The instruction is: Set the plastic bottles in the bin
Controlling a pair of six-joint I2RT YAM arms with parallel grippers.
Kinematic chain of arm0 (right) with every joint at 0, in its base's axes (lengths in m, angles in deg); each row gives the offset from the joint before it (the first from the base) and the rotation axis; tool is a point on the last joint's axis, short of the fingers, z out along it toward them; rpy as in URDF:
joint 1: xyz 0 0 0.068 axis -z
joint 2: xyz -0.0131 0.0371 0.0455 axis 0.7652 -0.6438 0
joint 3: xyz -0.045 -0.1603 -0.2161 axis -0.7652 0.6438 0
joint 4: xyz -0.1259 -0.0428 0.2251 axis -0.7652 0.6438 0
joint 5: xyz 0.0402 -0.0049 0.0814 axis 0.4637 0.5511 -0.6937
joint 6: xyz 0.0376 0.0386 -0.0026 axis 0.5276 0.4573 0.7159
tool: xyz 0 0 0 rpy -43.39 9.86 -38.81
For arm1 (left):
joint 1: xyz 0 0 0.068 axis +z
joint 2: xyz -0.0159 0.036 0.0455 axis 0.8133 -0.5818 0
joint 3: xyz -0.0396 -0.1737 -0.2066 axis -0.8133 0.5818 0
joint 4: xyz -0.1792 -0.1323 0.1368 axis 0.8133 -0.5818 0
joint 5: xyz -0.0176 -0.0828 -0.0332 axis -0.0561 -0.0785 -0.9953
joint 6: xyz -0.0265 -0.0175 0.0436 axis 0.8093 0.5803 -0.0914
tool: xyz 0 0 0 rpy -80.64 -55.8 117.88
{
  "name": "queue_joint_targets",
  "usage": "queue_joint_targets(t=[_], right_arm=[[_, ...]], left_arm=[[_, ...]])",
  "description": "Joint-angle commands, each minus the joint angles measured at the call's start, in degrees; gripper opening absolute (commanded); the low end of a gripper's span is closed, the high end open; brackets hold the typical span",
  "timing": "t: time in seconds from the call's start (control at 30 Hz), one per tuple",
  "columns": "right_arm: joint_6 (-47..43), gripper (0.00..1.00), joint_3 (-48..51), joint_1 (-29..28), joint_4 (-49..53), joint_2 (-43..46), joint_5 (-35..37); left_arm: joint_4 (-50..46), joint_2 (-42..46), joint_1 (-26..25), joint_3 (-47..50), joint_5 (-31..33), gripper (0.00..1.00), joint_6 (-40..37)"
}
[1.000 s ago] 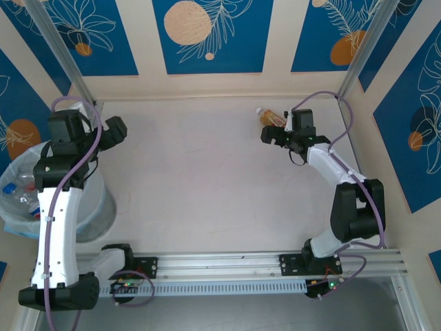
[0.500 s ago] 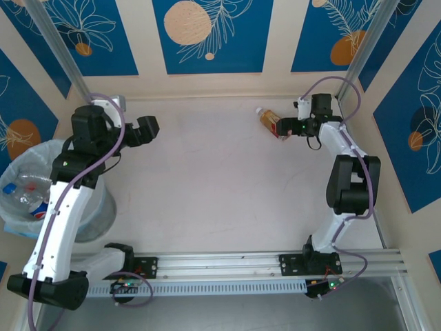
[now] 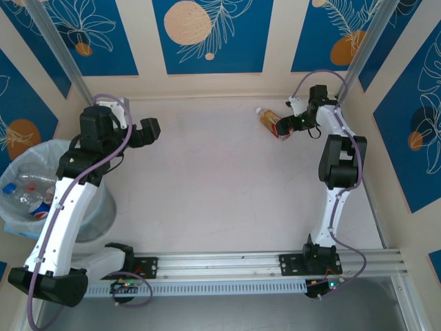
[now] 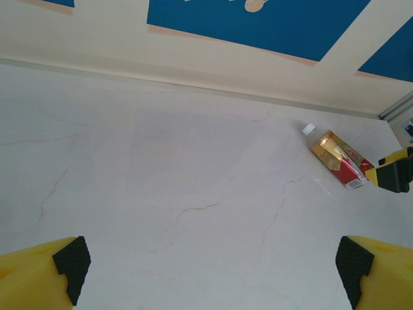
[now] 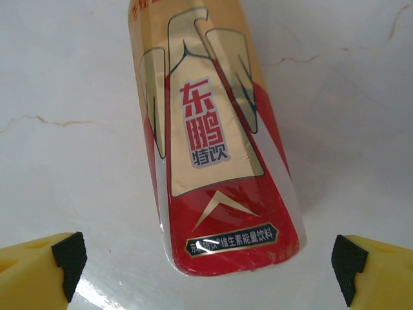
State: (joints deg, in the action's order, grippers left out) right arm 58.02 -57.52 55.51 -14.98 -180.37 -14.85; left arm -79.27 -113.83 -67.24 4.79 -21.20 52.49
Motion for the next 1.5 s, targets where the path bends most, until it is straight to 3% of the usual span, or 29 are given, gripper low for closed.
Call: queue_joint_targets(t=[0.0,0.43,0.53,0.8,1.27,1.47], right_arm=[[-5.48,1.0,-4.67,-0.62,4.72,-3.49,-0.39],[-8.45,0.95,-17.03,-3.3,12.35,-14.12,8.48],[-8.36,0.82,-16.58,-3.39,11.93,-13.82,8.66],[-9.79,0.67,-16.54,-3.89,12.42,-12.02,7.33],[-10.4,0.53,-15.86,-5.73,14.54,-8.2,9.02],[-9.47,0.51,-11.6,-7.21,12.21,-3.25,9.35]], left_arm=[[-0.04,0.48,-0.63,0.55,2.29,0.99,-1.07],[0.93,-1.13,-0.63,1.87,1.54,0.99,-0.47],[0.67,-1.0,-0.63,1.95,1.78,0.99,-0.69],[0.14,-0.44,-0.67,2.55,1.87,0.99,-0.74],[0.6,-0.4,-0.63,4.29,0.99,0.99,-0.9],[6.27,-2.37,-0.65,8.46,-6.59,0.99,0.3]])
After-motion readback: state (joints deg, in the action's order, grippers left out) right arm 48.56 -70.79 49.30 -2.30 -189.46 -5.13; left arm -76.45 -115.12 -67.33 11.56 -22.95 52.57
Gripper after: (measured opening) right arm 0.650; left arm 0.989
